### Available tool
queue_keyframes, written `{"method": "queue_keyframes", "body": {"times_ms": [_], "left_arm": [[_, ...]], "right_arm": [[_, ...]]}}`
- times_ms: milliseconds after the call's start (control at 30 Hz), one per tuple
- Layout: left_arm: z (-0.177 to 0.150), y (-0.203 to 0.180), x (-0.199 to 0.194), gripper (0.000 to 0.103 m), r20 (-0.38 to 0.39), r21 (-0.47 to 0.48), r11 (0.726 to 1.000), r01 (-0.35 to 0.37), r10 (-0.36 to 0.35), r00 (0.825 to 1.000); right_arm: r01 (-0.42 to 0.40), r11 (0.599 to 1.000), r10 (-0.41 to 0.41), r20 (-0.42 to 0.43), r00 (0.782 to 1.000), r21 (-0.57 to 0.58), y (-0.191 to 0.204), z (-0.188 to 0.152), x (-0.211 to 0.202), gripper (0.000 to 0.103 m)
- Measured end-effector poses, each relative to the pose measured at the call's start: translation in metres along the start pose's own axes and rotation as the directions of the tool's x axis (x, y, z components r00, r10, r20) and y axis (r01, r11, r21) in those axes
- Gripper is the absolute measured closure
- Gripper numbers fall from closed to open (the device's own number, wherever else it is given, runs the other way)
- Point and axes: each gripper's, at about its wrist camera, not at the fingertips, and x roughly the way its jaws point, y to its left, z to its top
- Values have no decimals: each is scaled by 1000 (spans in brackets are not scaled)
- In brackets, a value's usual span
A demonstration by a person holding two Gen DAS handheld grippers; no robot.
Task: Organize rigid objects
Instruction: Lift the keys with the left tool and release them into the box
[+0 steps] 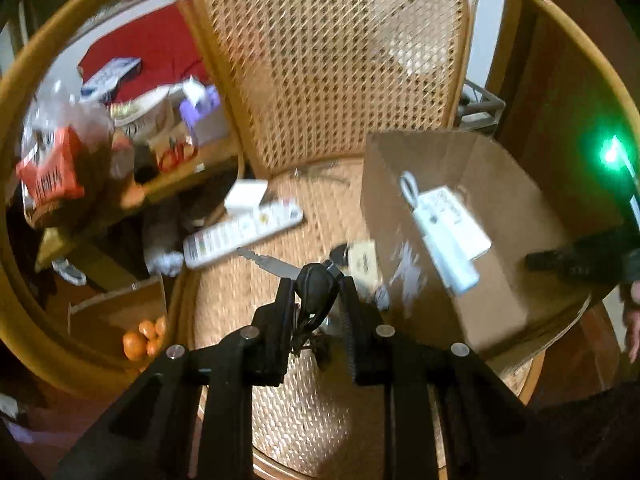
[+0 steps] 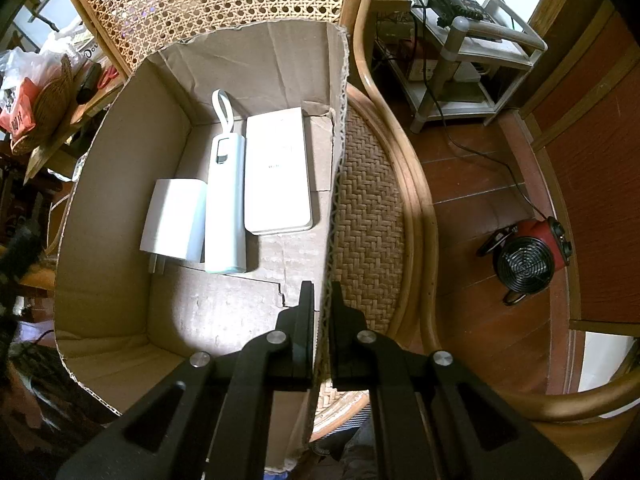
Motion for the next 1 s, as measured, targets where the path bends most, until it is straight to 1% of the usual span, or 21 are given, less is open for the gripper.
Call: {"method": "queue_keyframes", "body": {"times_ms": [33, 233, 333, 467, 567, 667, 700, 800, 867, 933, 967, 1000], "left_arm": [[7, 0, -5, 82, 20, -7, 1000, 0, 0, 1000], [51, -16, -36, 82, 111, 21, 1000, 3, -5, 994], [70, -29, -51, 82, 150, 32, 999, 18, -23, 988], [86, -52, -63, 82, 183, 52, 997, 52, -60, 981], [87, -73, -62, 82, 179, 68, 994, 87, -98, 979], [81, -93, -46, 82, 138, 85, 989, 118, -129, 982], [78, -100, -36, 82, 112, 94, 987, 128, -139, 984], [64, -112, -15, 82, 66, 100, 985, 140, -147, 987], [55, -118, -1, 82, 41, 95, 986, 136, -140, 989], [47, -123, 11, 79, 12, 105, 988, 116, -118, 993], [46, -122, 15, 74, 6, 96, 989, 111, -112, 994], [44, -120, 18, 64, -1, 88, 990, 113, -114, 994]], "right_arm": [[1, 1000, -1, 0, 1000, -3, 0, 0, 0, 96], [-2, 1000, 2, 0, 1000, -10, 0, 0, 0, 96], [-1, 1000, 1, 0, 1000, -15, 0, 0, 0, 96], [-1, 1000, 1, 0, 1000, -22, 1, -1, 0, 96], [-1, 1000, 1, 0, 1000, -27, 2, -2, 1, 96], [-7, 1000, 7, 0, 1000, -31, 2, -3, 1, 96], [-10, 999, 10, 0, 1000, -31, 1, -3, 1, 96], [-11, 999, 11, 0, 1000, -36, 1, -3, 1, 95], [-10, 999, 10, 0, 1000, -42, 1, -3, 1, 95], [-9, 999, 9, -1, 1000, -46, 1, -4, 1, 95], [-10, 999, 10, 0, 1000, -45, 1, -3, 1, 95], [-10, 999, 10, -1, 1000, -47, 1, -3, 1, 95]]}}
